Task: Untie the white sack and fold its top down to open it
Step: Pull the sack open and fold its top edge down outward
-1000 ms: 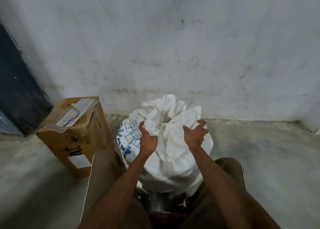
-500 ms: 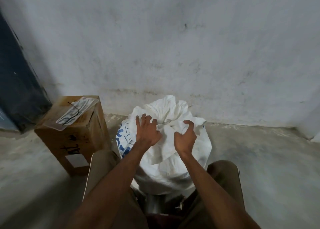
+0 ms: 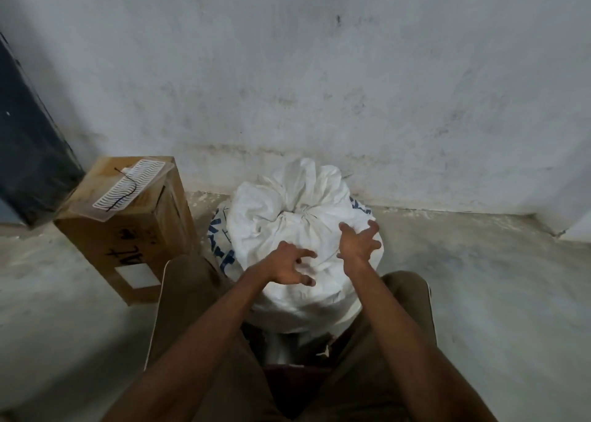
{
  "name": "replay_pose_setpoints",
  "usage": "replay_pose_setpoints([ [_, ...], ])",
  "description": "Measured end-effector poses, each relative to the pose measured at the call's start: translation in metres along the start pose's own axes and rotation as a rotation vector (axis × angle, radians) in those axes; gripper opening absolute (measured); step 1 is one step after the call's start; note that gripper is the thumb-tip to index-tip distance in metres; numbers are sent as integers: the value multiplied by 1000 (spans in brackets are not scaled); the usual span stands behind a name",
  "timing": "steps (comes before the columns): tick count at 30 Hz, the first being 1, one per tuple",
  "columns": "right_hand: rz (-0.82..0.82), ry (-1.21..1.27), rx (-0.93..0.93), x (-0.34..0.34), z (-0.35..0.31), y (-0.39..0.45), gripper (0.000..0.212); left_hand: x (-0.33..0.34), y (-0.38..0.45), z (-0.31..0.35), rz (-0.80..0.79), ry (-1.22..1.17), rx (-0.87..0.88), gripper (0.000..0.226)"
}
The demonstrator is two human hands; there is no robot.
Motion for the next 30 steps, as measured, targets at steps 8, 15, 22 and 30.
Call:
replay_pose_setpoints([
  [8, -157, -734, -267, 33, -25, 33, 46, -29, 28, -1, 456, 312, -7, 112],
  [15, -566, -1070, -234, 56, -23, 28, 26, -47, 62, -4, 417, 548, 94, 104],
  [22, -192, -1058, -676, 78, -71, 43, 51, -41, 70, -8, 296, 583, 54, 50],
  [30, -509, -1101, -708, 111, -11, 37, 52, -31, 49, -20, -104, 115, 21, 43],
])
Point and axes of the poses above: each hand's wrist, its own y-axis towards the middle knuckle, its own x-axis out of the palm, z = x × y, the point moved 9 cm from there along y, towards the middle knuckle, and after that the axes turned 6 degrees about z, right-handed, at the moved point
